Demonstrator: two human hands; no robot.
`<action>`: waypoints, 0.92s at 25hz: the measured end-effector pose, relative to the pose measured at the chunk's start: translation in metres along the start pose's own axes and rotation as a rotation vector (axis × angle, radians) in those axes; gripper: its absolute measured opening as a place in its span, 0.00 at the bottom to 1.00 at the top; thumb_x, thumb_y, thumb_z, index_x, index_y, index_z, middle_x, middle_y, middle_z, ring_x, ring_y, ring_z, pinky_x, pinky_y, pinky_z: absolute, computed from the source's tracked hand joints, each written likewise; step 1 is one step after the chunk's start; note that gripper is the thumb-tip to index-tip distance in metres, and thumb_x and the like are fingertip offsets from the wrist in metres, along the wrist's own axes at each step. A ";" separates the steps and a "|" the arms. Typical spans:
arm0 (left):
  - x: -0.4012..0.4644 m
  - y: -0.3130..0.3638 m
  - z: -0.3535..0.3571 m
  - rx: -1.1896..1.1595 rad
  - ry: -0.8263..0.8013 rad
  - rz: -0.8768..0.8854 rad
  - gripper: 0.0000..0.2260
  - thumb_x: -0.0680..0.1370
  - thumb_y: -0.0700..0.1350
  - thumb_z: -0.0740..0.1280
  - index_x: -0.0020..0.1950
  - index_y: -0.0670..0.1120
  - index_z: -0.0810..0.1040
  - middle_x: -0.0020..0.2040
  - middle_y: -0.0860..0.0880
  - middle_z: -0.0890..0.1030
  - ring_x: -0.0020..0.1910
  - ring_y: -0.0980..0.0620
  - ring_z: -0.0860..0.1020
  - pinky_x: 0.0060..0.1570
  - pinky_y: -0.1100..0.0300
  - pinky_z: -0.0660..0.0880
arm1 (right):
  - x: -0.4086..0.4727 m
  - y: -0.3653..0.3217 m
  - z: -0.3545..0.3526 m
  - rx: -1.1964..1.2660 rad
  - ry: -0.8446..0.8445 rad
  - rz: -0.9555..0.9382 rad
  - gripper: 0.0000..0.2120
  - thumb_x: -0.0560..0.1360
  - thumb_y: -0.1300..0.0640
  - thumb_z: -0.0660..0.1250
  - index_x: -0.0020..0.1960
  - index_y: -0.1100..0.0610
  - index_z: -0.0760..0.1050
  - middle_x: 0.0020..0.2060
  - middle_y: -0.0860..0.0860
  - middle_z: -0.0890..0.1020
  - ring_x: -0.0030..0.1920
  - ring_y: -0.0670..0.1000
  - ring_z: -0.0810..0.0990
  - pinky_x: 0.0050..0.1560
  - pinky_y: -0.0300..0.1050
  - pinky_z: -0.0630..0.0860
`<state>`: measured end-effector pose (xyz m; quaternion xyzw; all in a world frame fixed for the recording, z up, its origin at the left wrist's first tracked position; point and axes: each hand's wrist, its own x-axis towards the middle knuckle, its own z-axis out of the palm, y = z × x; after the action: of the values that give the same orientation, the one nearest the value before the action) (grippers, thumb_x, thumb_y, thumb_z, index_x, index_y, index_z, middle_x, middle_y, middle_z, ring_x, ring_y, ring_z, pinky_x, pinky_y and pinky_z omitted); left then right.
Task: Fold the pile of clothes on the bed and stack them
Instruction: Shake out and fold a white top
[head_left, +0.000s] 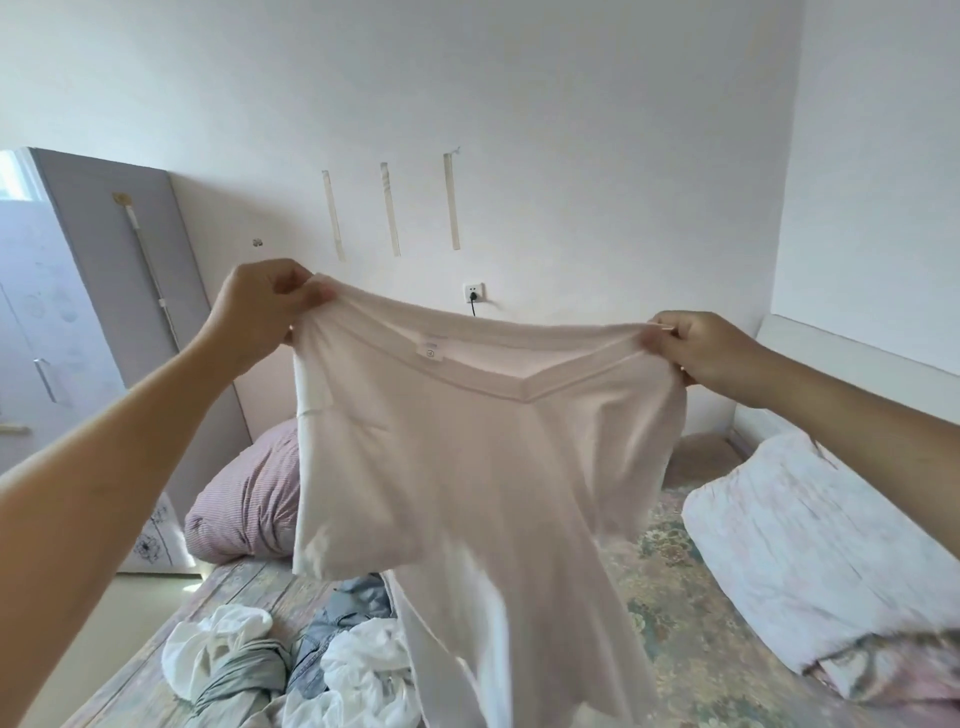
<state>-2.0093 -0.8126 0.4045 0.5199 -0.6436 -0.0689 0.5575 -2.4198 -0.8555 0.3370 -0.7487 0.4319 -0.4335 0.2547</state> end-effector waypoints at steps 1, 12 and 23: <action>-0.002 -0.002 0.001 -0.010 0.003 -0.004 0.14 0.76 0.39 0.69 0.32 0.50 0.77 0.25 0.57 0.74 0.25 0.60 0.69 0.25 0.67 0.72 | 0.003 -0.004 0.001 -0.063 0.018 -0.023 0.18 0.79 0.48 0.61 0.43 0.64 0.71 0.34 0.52 0.69 0.35 0.49 0.67 0.32 0.37 0.67; 0.000 -0.001 0.042 -0.280 -0.054 -0.089 0.13 0.83 0.45 0.59 0.39 0.49 0.73 0.27 0.57 0.70 0.28 0.59 0.66 0.30 0.64 0.64 | 0.013 -0.050 -0.041 0.130 -0.152 0.013 0.17 0.68 0.53 0.73 0.54 0.59 0.79 0.48 0.51 0.84 0.50 0.49 0.82 0.48 0.37 0.80; 0.014 0.009 0.046 -0.235 -0.044 -0.001 0.12 0.83 0.45 0.58 0.40 0.50 0.73 0.28 0.58 0.70 0.27 0.62 0.66 0.30 0.66 0.63 | -0.002 -0.054 -0.031 0.269 -0.346 0.093 0.12 0.72 0.51 0.66 0.51 0.57 0.75 0.42 0.49 0.83 0.43 0.46 0.82 0.39 0.36 0.77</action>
<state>-2.0482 -0.8415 0.4027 0.4494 -0.6430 -0.1555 0.6004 -2.4243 -0.8270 0.3916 -0.7505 0.3543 -0.3398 0.4424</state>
